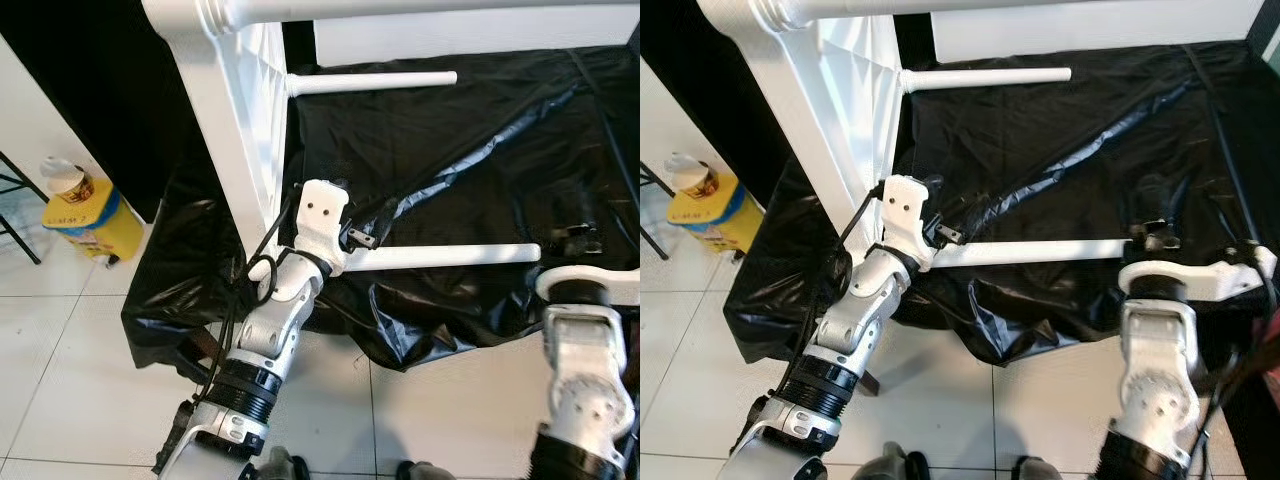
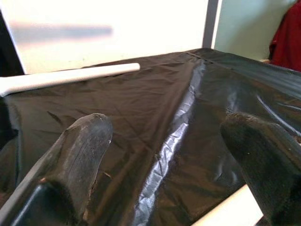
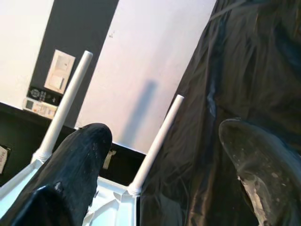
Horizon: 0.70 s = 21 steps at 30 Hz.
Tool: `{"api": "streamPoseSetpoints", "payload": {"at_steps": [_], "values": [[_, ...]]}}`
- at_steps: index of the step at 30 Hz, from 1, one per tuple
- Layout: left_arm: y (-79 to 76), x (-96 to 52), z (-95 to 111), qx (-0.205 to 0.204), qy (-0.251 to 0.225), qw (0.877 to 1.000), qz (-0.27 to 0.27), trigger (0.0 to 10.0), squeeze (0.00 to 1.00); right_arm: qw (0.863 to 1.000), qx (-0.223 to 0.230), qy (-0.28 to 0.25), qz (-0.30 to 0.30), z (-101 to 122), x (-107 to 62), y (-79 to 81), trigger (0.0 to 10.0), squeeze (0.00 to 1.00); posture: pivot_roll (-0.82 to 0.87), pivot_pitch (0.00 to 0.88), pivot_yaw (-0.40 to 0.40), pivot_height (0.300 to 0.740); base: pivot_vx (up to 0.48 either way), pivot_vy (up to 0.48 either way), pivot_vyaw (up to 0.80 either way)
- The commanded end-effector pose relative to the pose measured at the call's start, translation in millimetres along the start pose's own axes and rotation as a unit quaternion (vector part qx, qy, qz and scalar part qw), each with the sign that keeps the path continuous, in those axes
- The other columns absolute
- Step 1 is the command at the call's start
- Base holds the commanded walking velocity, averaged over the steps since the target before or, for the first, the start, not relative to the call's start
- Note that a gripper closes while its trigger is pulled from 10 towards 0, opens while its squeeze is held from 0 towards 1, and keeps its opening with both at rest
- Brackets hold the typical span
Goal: Building children table
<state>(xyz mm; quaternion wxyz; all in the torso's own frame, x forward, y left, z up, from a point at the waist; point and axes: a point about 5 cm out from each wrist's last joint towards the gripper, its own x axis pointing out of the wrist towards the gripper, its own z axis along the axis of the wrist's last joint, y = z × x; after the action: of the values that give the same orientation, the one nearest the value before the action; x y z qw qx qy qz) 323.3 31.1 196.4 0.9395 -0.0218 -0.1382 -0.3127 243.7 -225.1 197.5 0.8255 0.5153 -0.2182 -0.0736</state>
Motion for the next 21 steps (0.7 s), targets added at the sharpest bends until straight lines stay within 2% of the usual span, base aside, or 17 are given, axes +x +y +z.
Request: {"api": "streamPoseSetpoints", "payload": {"at_steps": [1, 13, 19, 21], "values": [[-4.1, 0.7, -3.3, -0.004, 0.01, 0.999, -0.031, 10.0, 0.0, 0.993, 0.067, 0.031, -0.087, -30.1, -34.5, -22.2, 10.0, 0.0, -0.06, 0.114, 0.092, 0.74, 0.0, 0.0, 0.0], [0.6, -1.0, -1.8, 0.0, 0.008, 1.0, -0.022, 10.0, 0.0, 0.993, 0.06, 0.053, -0.083, -31.5, -35.4, -20.1, 10.0, 0.0, -0.04, 0.108, 0.077, 0.74, 0.0, 0.0, 0.0], [2.1, -0.4, -2.0, 0.001, 0.007, 1.0, -0.018, 10.0, 0.0, 0.996, 0.009, 0.067, -0.064, -32.3, -27.1, -19.4, 10.0, 0.0, -0.05, 0.104, 0.081, 0.74, 0.0, 0.0, 0.0], [2.1, 0.7, -2.8, 0.0, 0.007, 1.0, -0.017, 10.0, 0.0, 0.995, -0.056, 0.076, -0.035, -31.9, -13.7, -17.3, 10.0, 0.0, -0.06, 0.101, 0.081, 0.74, 0.0, 0.0, 0.0]]}}
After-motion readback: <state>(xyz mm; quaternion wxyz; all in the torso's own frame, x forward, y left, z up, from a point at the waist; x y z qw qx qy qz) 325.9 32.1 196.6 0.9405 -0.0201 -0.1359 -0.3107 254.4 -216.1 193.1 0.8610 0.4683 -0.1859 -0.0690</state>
